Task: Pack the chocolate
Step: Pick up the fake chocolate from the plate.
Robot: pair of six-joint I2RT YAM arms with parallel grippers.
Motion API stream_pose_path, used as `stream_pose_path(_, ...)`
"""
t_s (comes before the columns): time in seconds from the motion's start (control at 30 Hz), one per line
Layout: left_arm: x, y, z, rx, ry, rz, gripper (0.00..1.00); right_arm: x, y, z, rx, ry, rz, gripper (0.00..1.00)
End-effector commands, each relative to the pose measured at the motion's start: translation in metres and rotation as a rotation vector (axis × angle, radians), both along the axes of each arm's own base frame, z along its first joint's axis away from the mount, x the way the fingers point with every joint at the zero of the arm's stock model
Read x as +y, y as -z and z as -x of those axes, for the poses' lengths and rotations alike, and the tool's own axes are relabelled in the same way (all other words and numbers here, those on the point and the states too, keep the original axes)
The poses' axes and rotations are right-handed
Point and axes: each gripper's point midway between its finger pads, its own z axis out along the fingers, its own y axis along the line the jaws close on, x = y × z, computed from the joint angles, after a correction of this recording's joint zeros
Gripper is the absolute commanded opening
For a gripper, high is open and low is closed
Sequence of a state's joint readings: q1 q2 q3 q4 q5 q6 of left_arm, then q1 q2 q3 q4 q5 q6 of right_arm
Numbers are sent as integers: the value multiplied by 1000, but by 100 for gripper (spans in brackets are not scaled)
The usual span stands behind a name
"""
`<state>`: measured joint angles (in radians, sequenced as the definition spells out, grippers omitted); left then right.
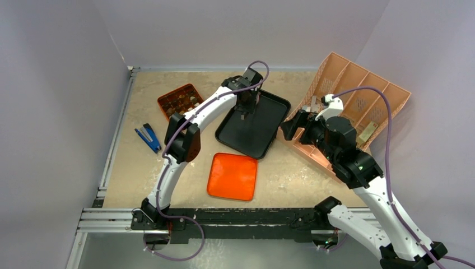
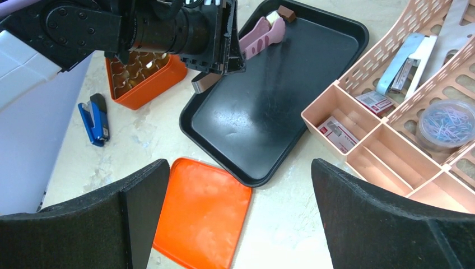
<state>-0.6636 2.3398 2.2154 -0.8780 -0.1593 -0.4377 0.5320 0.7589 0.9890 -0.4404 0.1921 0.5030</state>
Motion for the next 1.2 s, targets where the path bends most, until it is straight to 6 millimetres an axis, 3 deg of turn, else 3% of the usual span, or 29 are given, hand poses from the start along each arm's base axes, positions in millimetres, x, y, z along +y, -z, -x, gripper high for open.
stream_pose_path(0.0, -9, -17, -17, -51, -6, 64, 36, -3, -31, 2, -76, 2, -23, 99)
stream_pose_path(0.23, -6, -8, -20, -51, -15, 35, 36, -4, -35, 2, -87, 2, -20, 99)
stream_pose_path(0.47, 0, -15, -17, -58, -19, 12, 30, -3, -34, 3, -84, 0, -32, 98)
stream_pose_path(0.73, 5, -47, 0, -62, -33, 35, 27, -3, -33, 3, -89, 6, -52, 98)
stream_pose_path(1.0, 27, -83, 30, -49, -85, 64, 27, 0, -31, 2, -91, -2, -59, 98)
stream_pose_path(1.17, 51, -104, 48, -60, -141, 54, 27, 2, -30, 2, -89, -9, -65, 98)
